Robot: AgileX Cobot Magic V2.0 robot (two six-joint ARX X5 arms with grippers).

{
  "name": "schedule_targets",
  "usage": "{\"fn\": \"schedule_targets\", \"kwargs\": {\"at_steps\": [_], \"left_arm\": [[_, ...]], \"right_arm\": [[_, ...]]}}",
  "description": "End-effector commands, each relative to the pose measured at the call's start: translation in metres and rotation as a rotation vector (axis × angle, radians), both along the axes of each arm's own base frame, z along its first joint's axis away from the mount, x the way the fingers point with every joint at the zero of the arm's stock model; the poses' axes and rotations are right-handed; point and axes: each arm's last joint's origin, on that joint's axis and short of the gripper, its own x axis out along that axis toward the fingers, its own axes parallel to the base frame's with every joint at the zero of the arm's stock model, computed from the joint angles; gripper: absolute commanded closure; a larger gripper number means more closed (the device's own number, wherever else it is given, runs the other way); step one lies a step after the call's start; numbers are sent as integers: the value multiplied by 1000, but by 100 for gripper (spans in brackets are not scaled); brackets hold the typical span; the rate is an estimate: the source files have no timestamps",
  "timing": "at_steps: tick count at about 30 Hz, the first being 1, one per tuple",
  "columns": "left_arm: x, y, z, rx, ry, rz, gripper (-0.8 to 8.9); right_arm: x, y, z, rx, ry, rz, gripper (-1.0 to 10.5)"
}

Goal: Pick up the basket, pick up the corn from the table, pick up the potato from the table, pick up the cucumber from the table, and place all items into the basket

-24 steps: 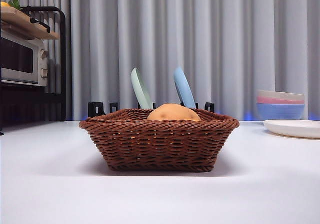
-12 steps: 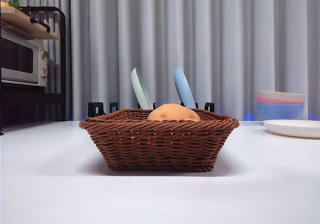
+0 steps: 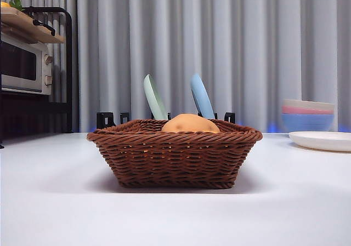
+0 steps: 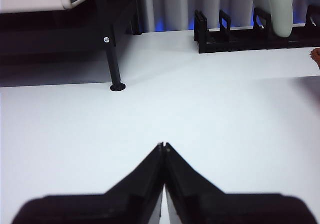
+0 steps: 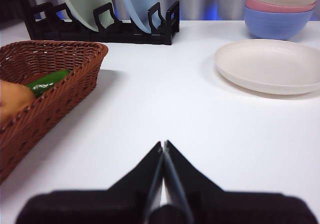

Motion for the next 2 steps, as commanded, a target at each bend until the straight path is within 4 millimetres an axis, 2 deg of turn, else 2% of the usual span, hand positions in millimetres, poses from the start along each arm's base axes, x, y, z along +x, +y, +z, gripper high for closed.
{"fn": "schedule_targets", "kwargs": {"at_steps": [1, 2], "left_arm": [[0, 0, -4, -7, 10, 6, 817], [0, 0, -4, -7, 10, 6, 817]], "right_arm": [[0, 0, -4, 6, 23, -4, 945], [0, 0, -4, 6, 23, -4, 946]]}}
